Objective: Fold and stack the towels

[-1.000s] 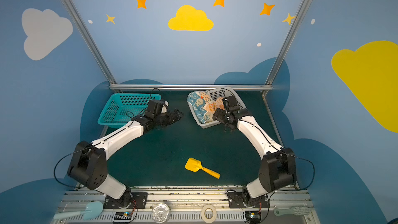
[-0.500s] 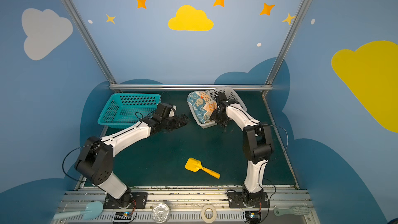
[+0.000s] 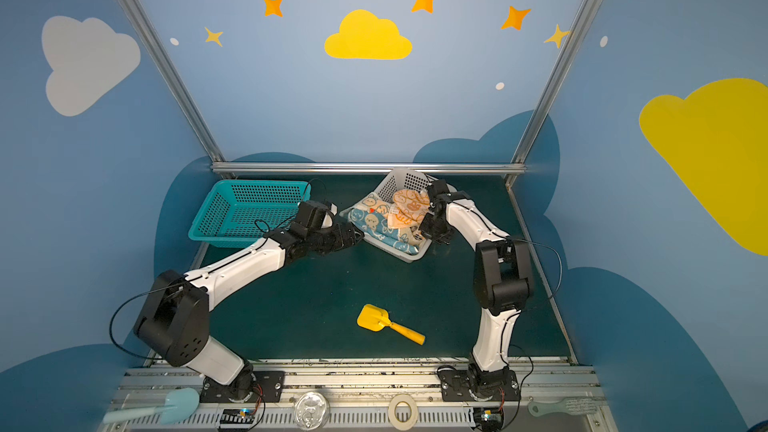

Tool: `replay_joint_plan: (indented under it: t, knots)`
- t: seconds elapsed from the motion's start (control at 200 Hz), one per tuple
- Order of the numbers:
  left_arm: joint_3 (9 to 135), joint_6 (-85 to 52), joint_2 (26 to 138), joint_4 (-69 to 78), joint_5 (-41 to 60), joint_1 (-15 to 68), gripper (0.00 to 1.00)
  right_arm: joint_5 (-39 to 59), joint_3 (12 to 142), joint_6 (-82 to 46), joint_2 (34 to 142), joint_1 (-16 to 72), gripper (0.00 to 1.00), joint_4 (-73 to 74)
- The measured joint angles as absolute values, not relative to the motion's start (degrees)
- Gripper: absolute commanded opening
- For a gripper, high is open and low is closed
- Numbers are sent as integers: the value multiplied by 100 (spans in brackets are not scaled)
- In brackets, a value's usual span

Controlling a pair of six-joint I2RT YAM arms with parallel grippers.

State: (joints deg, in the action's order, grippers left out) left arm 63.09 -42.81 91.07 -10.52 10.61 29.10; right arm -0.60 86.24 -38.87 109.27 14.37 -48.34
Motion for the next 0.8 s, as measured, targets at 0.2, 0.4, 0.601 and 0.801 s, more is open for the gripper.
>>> replay_joint_plan:
  t: [0.2,0.4,0.601,0.801]
  knots:
    - [6486,-4265,9365,-1094,1221,2871,100,-226,8517,-3546,10803,943,34,-5059]
    - [7116,-4176,9946,-1245,1448,2823,100,-646,8285,-3330,10403,622,76,-5242]
    - [8082,-4115,10678,-1363,1601,2840,100,-687,7996,-3249,9544,574,98,-5341]
    - [8818,-4219,11570,-1280,1839,2880,100,-353,7669,-3240,8715,622,98,-5334]
